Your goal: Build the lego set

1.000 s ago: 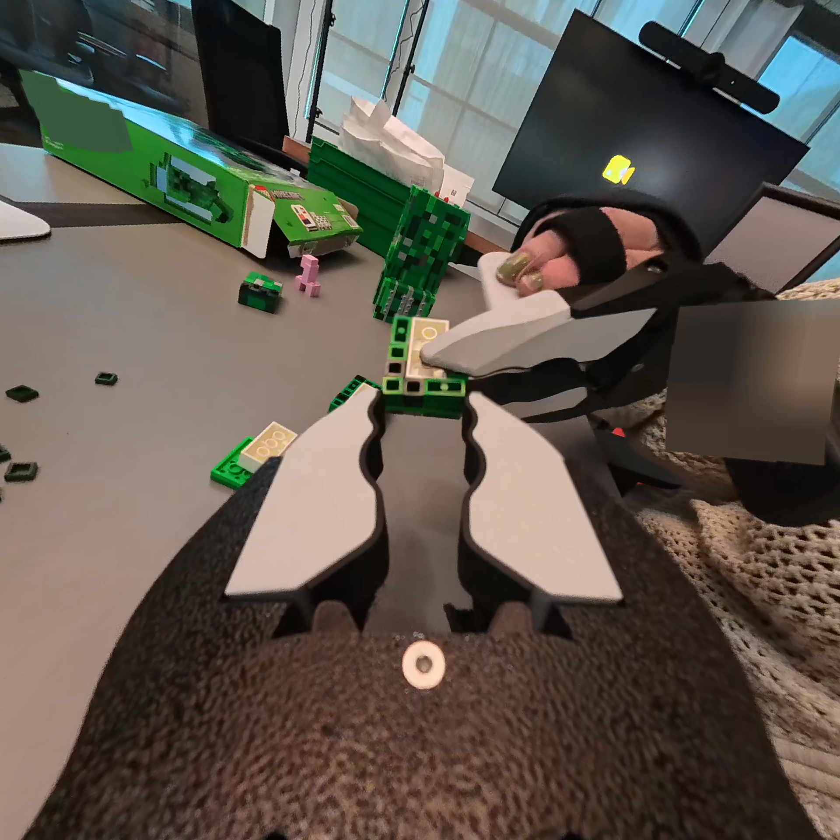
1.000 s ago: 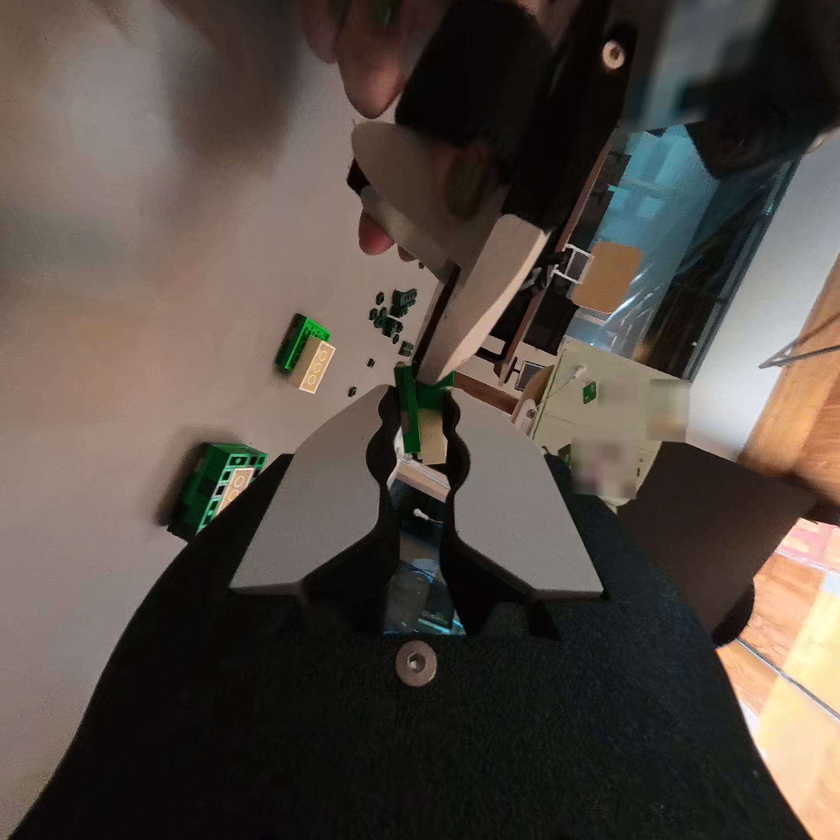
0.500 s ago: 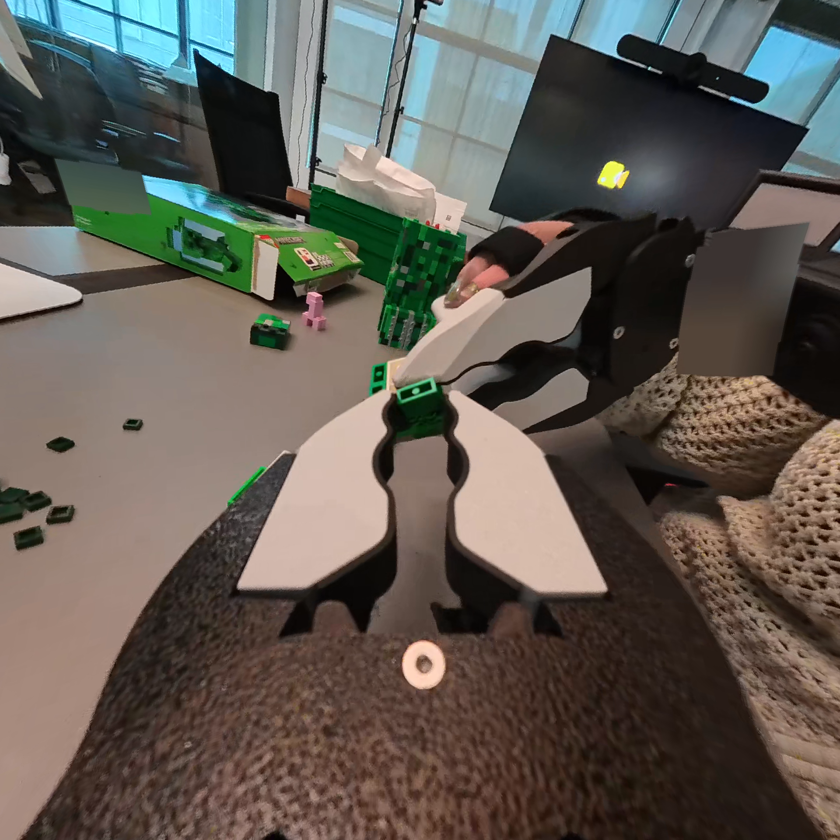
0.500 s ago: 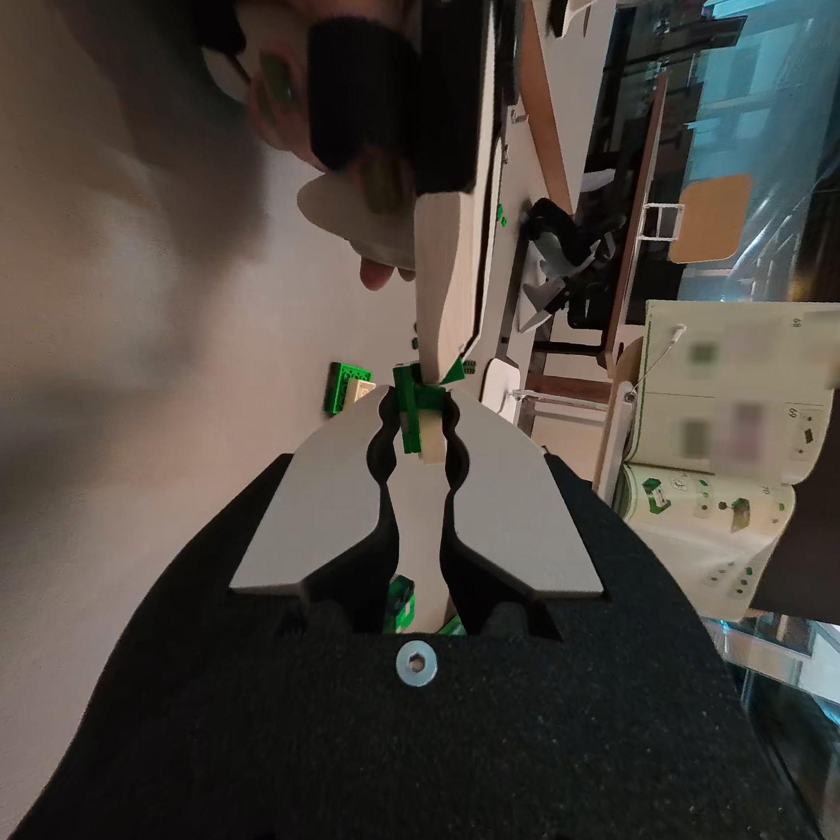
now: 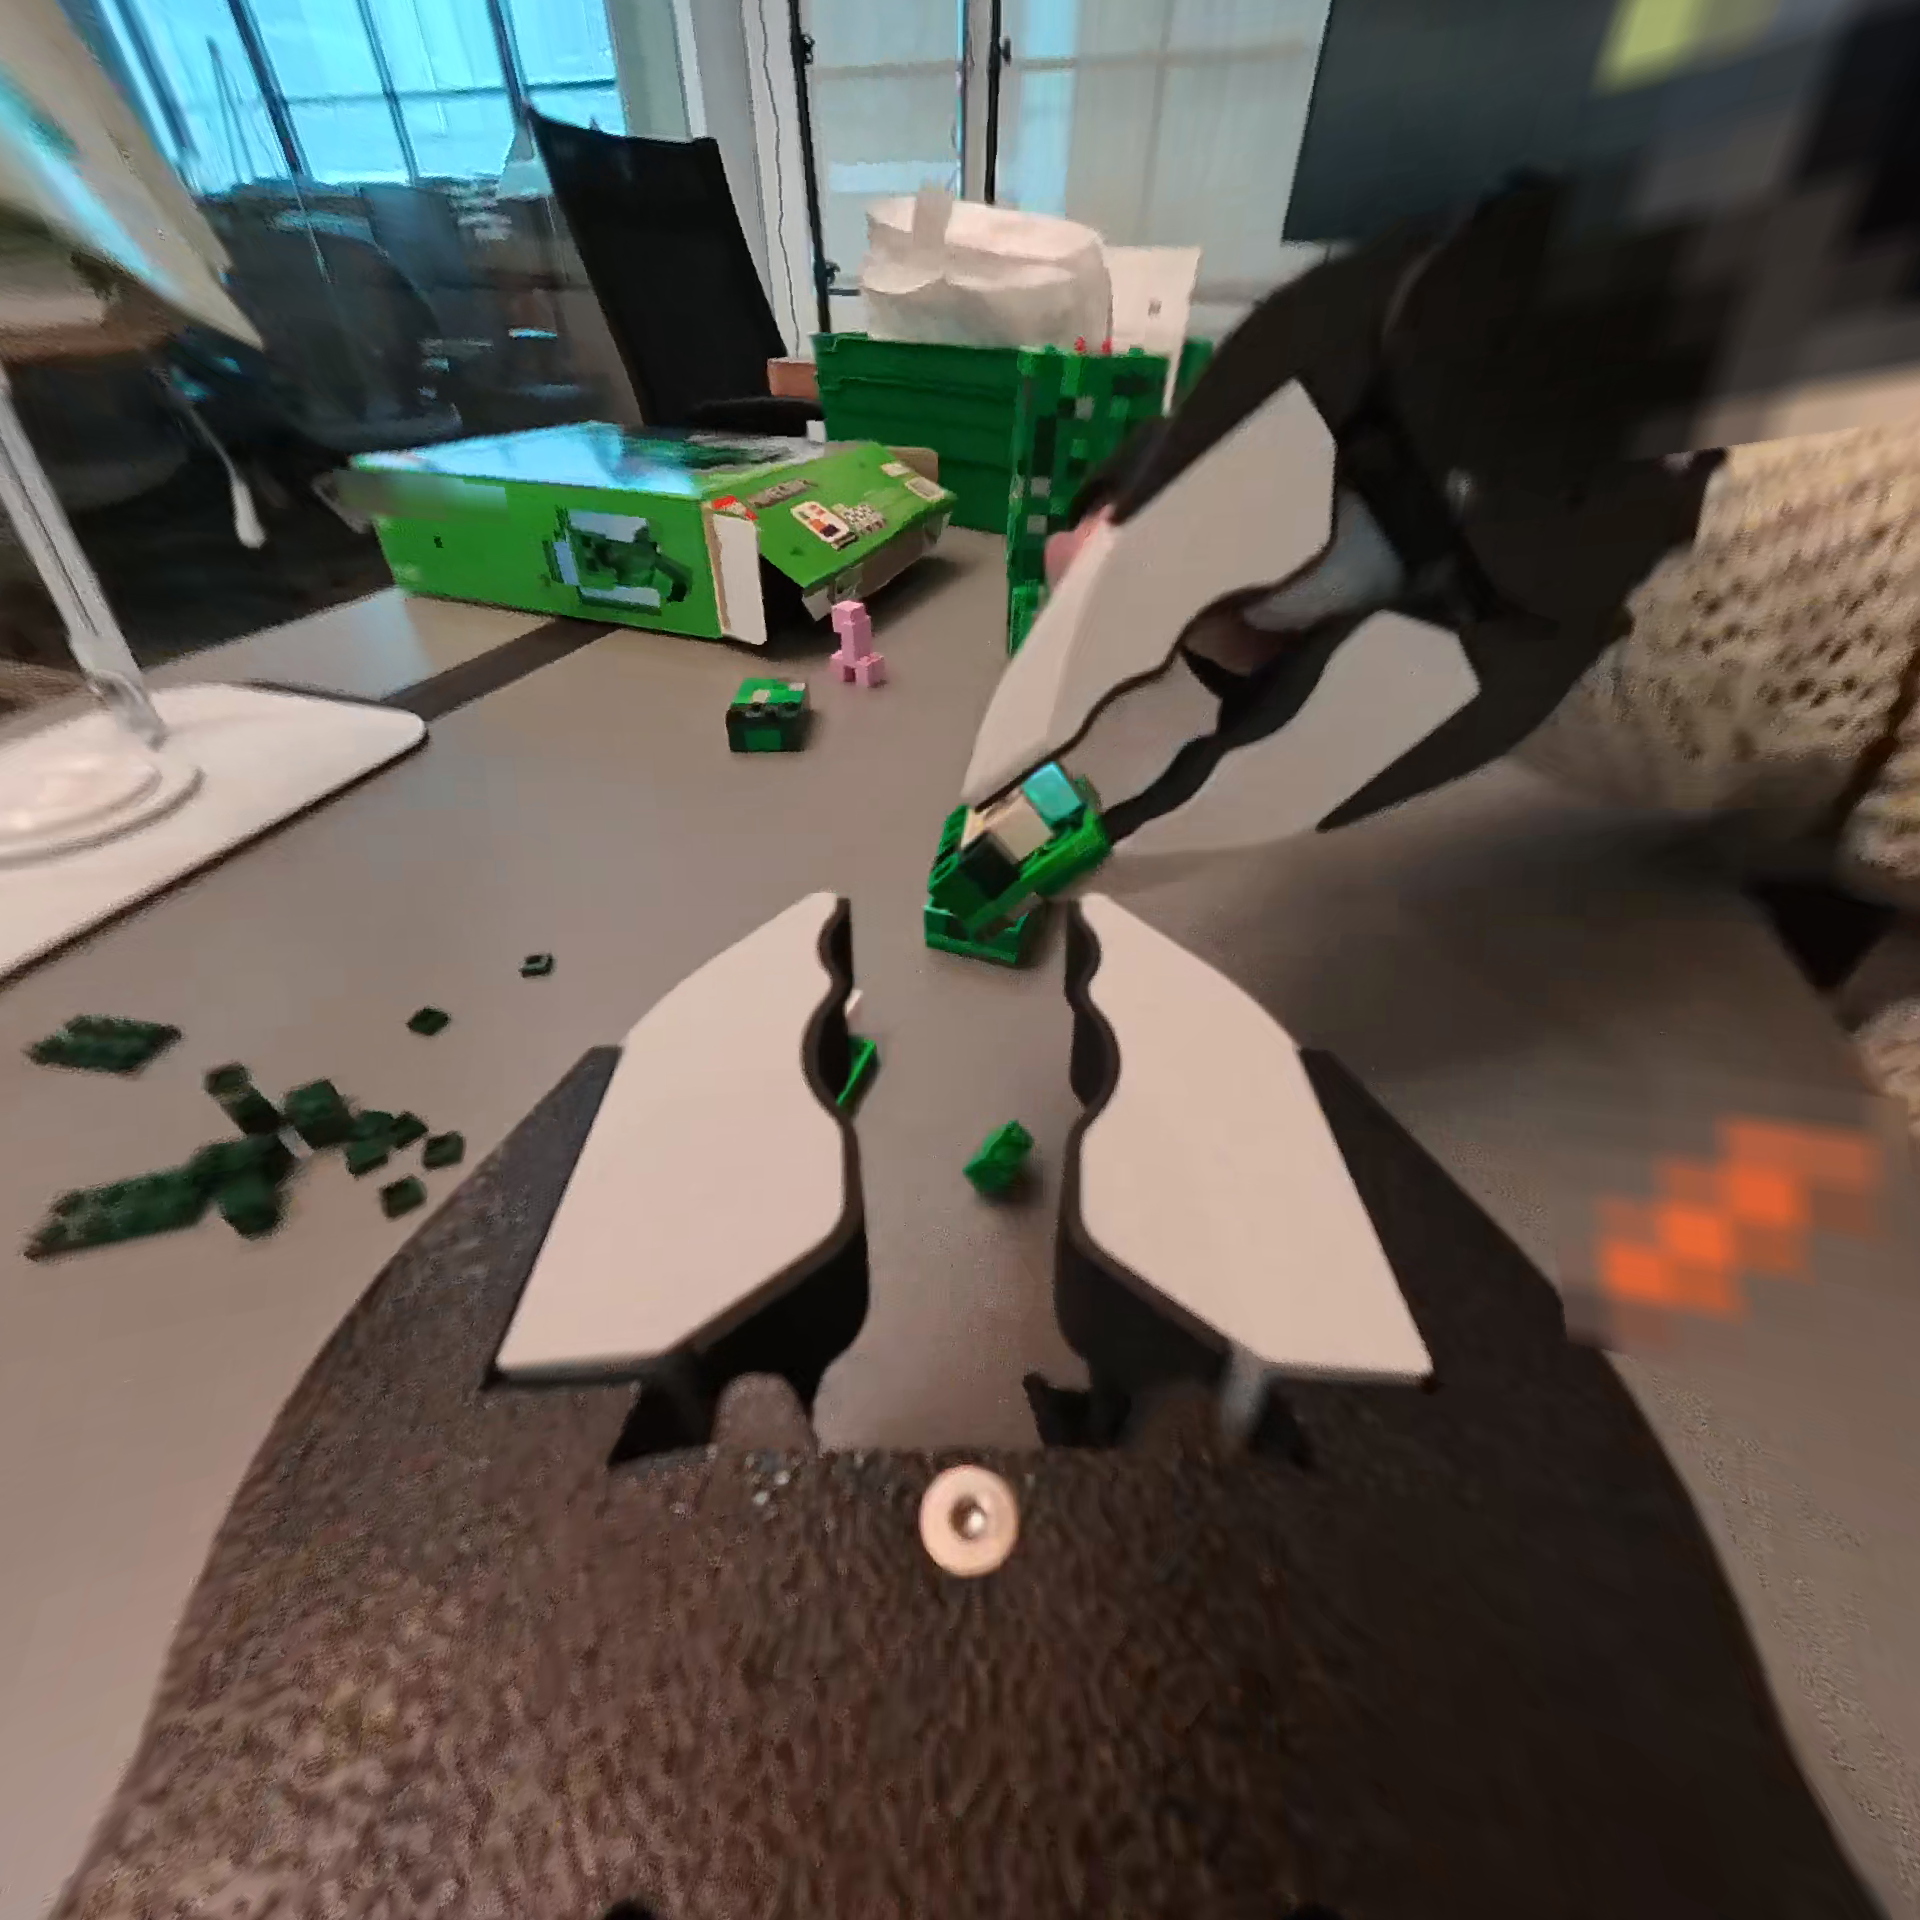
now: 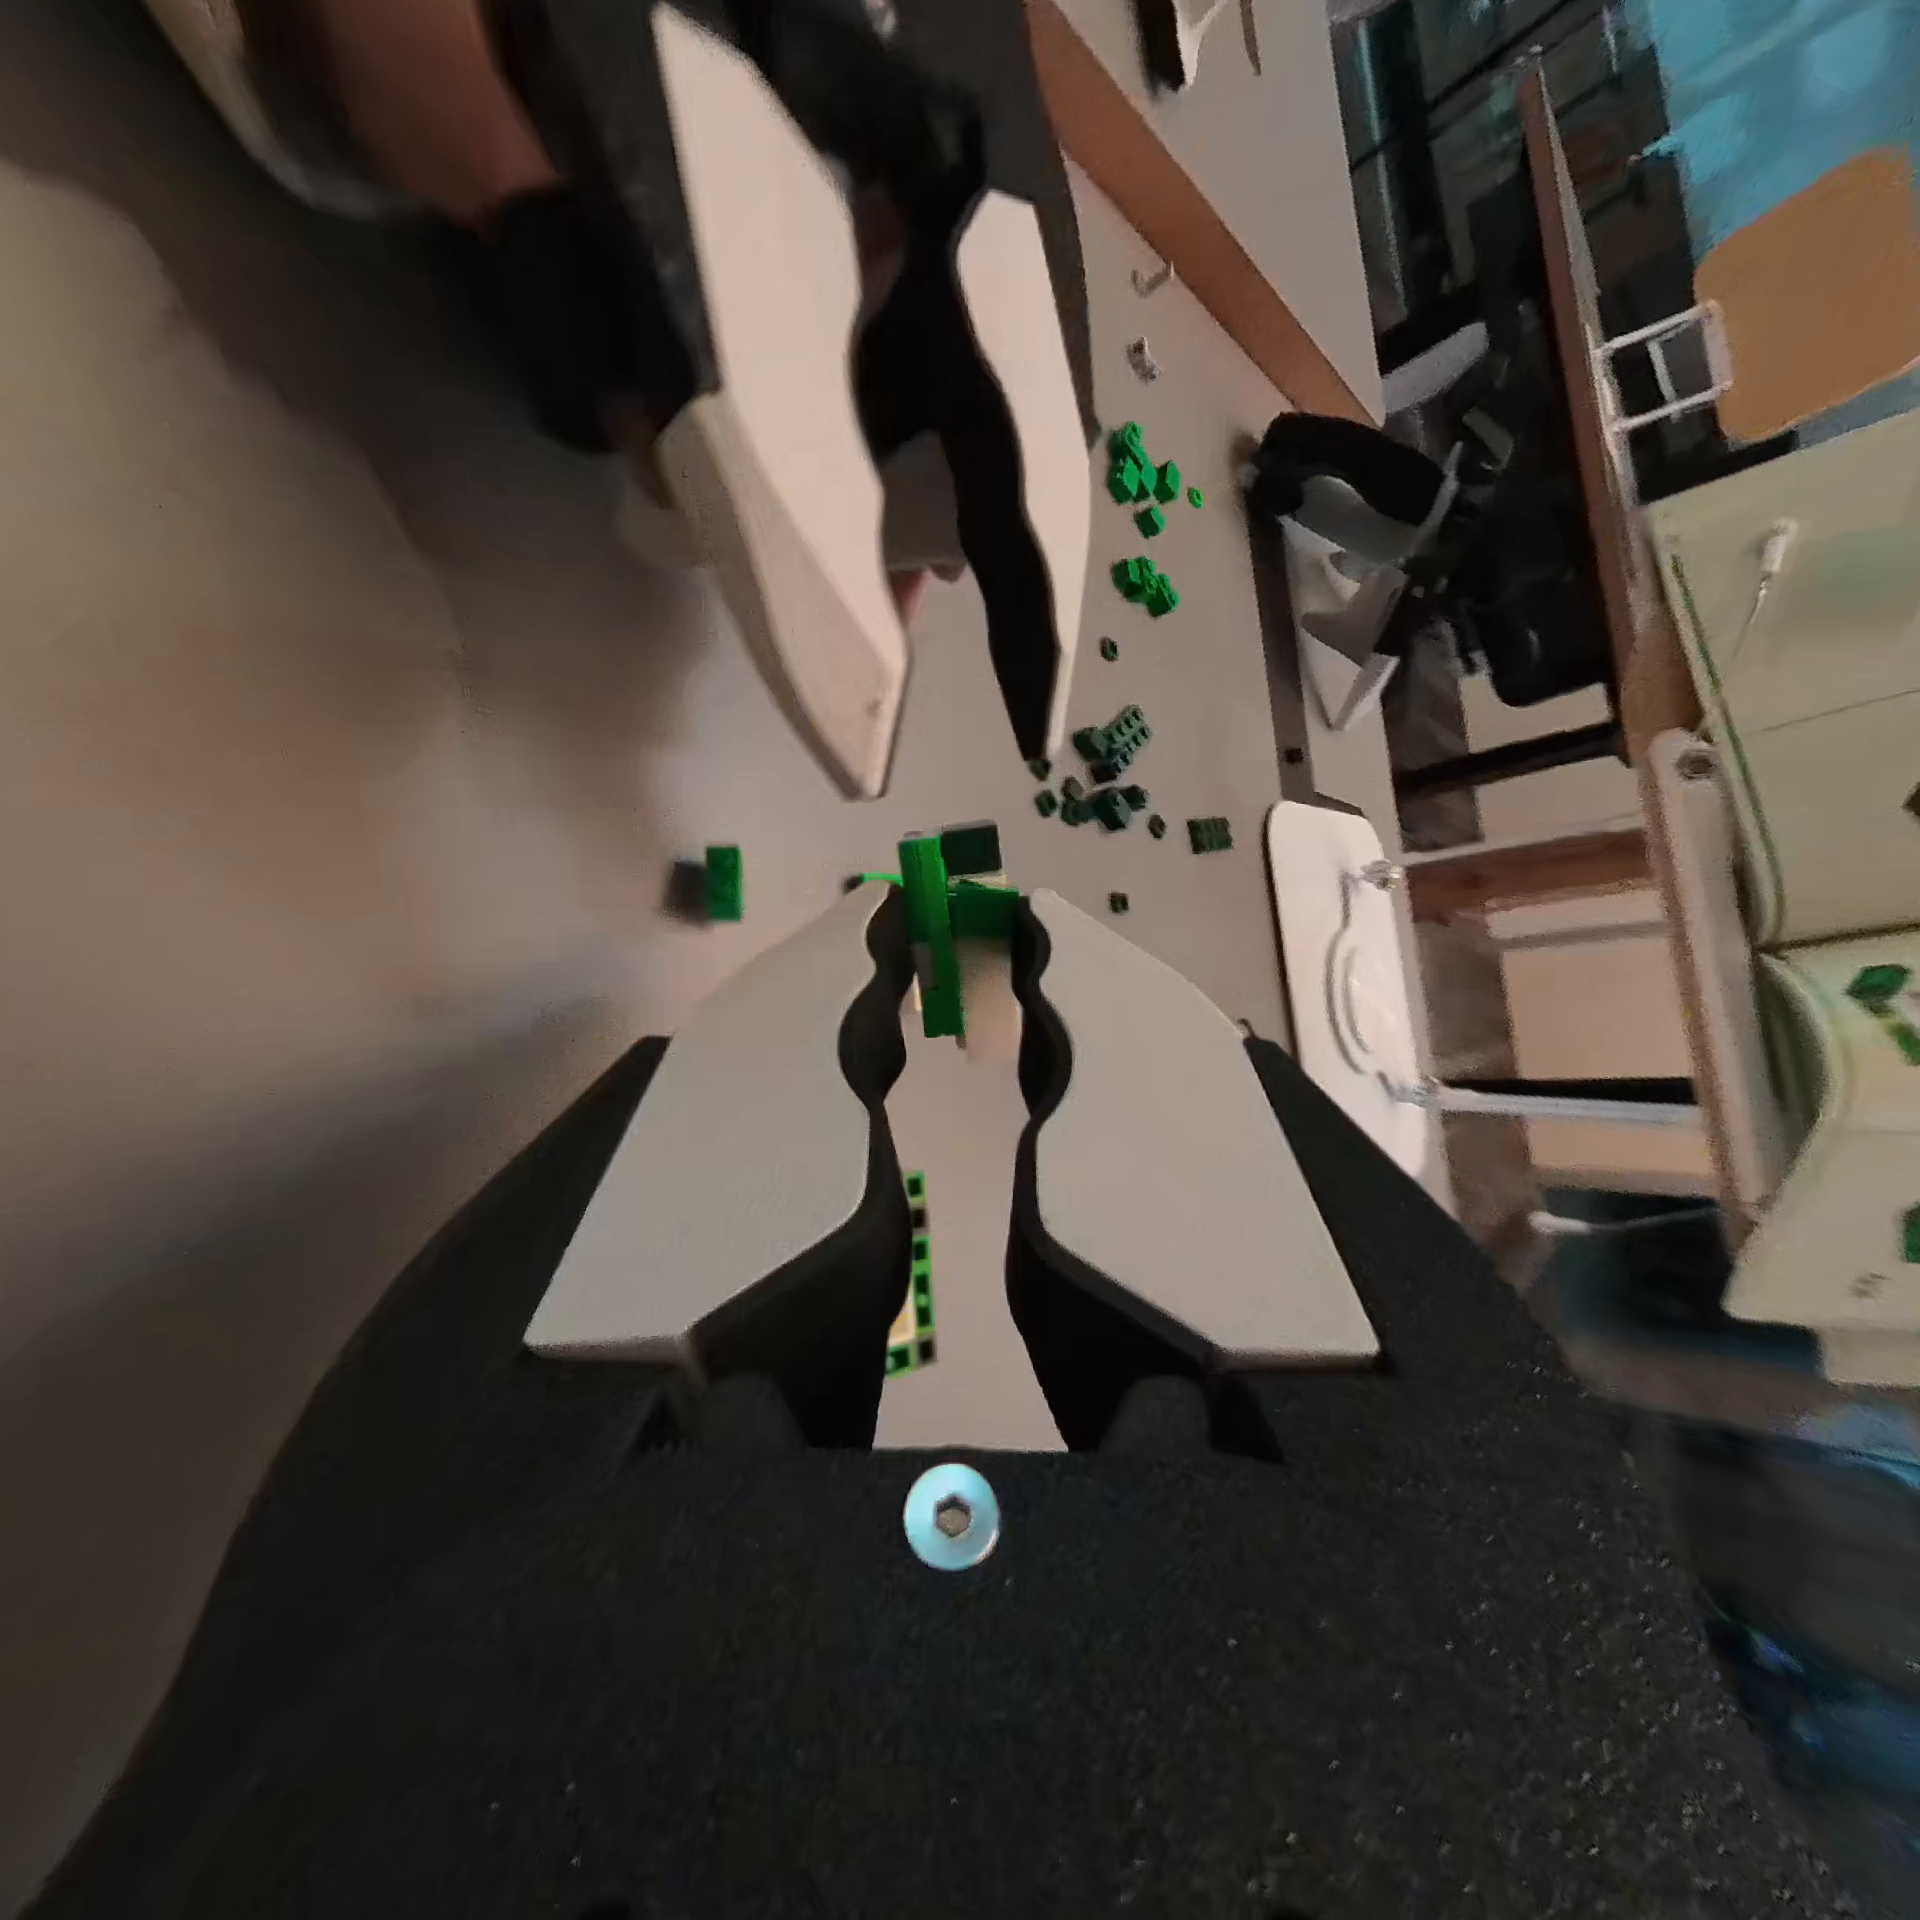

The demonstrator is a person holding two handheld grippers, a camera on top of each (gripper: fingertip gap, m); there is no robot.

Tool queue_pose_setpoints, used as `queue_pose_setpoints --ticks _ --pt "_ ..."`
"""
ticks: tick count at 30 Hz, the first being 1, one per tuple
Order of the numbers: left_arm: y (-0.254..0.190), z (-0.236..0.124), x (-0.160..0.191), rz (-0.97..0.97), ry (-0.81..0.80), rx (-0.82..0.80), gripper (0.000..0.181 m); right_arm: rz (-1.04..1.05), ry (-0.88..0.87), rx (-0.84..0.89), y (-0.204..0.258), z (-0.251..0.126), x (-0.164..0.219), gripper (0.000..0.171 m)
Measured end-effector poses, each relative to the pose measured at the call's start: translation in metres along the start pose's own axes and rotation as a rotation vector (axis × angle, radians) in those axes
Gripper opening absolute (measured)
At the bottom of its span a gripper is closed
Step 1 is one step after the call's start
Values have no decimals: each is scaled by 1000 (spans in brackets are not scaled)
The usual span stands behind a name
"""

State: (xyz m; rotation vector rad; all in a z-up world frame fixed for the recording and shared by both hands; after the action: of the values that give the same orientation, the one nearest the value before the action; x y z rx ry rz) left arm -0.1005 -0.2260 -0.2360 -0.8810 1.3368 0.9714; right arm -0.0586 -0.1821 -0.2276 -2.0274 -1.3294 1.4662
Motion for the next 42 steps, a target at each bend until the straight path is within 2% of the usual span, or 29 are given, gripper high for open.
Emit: queue_pose_setpoints --ticks 3,6,8,9,14,20,25,27,29,32,42 --pt "-11 3 3 240 31 0 47 73 -63 -18 2 -3 -6 18" --pt "-22 6 4 482 40 -23 39 85 -93 -30 6 -5 -12 18" --pt "-26 7 2 560 32 -41 34 78 -100 -45 10 -5 -14 18" --pt "-27 7 1 574 30 -42 28 75 -106 -48 11 -6 -15 18" --pt "-32 7 1 584 61 -6 25 19 -103 -49 16 -9 -16 18" --pt "-35 5 2 583 101 32 18 -243 -36 -23 23 -12 -19 18" --pt "-34 6 -2 585 52 4 21 -152 -60 -16 19 -16 -20 18" --pt "-32 7 -3 594 49 -18 35 -43 -122 -41 19 -16 -23 18" --pt "-33 7 -2 610 54 -17 39 24 -167 -51 19 -16 -27 18" --pt "-34 6 -3 659 37 -16 24 65 -197 -63 19 -14 -29 18" --pt "-33 6 1 655 85 4 18 62 -154 -85 20 -13 -26 19"
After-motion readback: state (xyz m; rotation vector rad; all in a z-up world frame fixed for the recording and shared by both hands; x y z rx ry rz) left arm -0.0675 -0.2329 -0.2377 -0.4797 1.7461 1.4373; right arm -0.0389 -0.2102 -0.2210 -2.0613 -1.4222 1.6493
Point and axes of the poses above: each gripper's, where its closed fingertips meet, z out along the fingers, x out of its underside, y = z × x across the jaws, the point moved 3 cm from there along -z, back along the fingers, and after that the axes turned 10 degrees about -y, right-handed, at the moved point
